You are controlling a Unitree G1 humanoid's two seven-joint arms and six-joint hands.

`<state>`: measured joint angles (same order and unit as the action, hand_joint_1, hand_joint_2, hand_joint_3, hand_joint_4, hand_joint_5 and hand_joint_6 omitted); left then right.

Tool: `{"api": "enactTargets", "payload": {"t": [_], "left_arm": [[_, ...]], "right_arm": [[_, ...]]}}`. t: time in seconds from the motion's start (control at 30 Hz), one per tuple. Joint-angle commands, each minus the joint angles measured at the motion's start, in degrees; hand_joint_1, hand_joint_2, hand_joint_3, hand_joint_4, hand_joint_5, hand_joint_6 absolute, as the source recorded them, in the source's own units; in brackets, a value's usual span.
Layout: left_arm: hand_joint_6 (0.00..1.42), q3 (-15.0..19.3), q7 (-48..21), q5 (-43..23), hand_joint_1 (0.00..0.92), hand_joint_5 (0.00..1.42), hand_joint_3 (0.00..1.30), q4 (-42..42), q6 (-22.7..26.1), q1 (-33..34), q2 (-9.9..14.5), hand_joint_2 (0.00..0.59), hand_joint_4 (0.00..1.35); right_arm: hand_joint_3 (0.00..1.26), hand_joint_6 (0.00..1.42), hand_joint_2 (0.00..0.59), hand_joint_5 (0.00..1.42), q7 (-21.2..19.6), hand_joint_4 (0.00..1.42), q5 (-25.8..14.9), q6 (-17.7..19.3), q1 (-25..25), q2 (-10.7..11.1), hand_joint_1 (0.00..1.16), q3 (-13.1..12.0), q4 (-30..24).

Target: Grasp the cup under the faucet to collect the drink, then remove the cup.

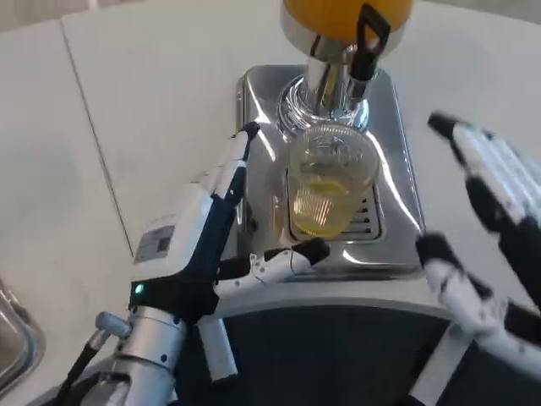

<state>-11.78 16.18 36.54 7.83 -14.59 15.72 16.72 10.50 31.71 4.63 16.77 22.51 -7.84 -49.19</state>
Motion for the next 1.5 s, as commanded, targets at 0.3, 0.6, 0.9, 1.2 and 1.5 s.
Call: {"api": "enactTargets", "payload": {"t": [0.3,0.6,0.9,1.2,1.5], "left_arm": [[0.21,-1.2,0.3,-2.7,0.133,0.18,0.00,4.0,-2.7,1.3,-2.0,0.031,0.00],[0.22,-1.9,2.3,-1.5,0.191,0.20,0.00,7.8,-2.9,4.1,-3.8,0.027,0.00],[0.24,-4.0,4.5,1.6,0.271,0.21,0.00,10.4,-1.9,7.2,-4.3,0.028,0.00],[0.25,-4.8,6.8,2.6,0.284,0.23,0.00,14.3,-1.7,10.3,-5.3,0.032,0.00],[0.28,-4.7,8.6,1.7,0.290,0.25,0.00,19.1,-1.5,13.3,-6.4,0.042,0.00]], "right_arm": [[0.00,0.00,0.536,0.00,-0.2,0.00,1.1,12.2,13.5,-0.2,0.21,-5.1,0.5],[0.00,0.00,0.535,0.00,1.2,0.00,-0.3,12.4,14.2,-0.3,0.22,-6.6,0.3],[0.00,0.00,0.518,0.00,2.3,0.00,-0.1,13.1,14.0,-0.4,0.24,-6.4,0.3],[0.00,0.01,0.513,0.00,2.9,0.00,0.4,12.4,13.1,-1.0,0.25,-4.8,0.5],[0.00,0.02,0.507,0.00,4.2,0.00,0.4,11.5,11.8,-1.7,0.25,-3.9,0.3]]}}
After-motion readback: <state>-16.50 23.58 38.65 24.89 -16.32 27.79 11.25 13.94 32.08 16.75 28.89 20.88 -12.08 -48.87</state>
